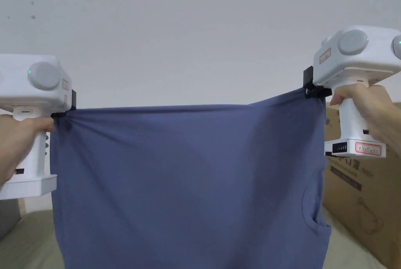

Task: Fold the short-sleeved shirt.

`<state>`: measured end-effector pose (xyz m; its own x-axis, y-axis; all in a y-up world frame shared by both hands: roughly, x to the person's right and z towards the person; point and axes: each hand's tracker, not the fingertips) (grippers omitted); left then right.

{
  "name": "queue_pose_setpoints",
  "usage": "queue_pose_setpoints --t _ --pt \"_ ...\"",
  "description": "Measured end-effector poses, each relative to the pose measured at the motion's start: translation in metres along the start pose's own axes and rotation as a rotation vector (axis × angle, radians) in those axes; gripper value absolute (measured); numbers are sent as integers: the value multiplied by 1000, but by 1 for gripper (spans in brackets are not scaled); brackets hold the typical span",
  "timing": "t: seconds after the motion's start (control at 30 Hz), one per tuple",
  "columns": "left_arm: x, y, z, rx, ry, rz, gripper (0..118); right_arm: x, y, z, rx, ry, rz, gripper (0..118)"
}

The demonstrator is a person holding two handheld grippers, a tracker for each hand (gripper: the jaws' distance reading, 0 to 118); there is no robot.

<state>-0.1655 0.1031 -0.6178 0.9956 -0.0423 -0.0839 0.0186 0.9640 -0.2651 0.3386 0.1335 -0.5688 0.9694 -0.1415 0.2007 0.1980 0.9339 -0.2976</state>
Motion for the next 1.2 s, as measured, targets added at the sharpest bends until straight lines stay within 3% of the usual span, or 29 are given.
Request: queue_pose_setpoints --t 0.2,0.4,0.73,0.87,0.97,1.2 --pt "6 22 -3 53 50 -23 2 -11 21 8 54 -1 13 1" --pt "15 -51 -56 -59 49 -28 2 -5 -39 -47 -71 -23 35 1" --pt "47 -305 -207 -437 76 -88 2 22 -270 -237 -521 -63 46 1" --pt "50 -391 -237 -552 81 -58 2 35 -370 -282 -694 -99 34 1" --pt "45 -424 -238 -571 79 -68 2 41 -408 -285 -731 -108 57 1" --pt "26 -431 -164 -527 57 -49 2 59 -425 -208 -663 -31 -34 1"
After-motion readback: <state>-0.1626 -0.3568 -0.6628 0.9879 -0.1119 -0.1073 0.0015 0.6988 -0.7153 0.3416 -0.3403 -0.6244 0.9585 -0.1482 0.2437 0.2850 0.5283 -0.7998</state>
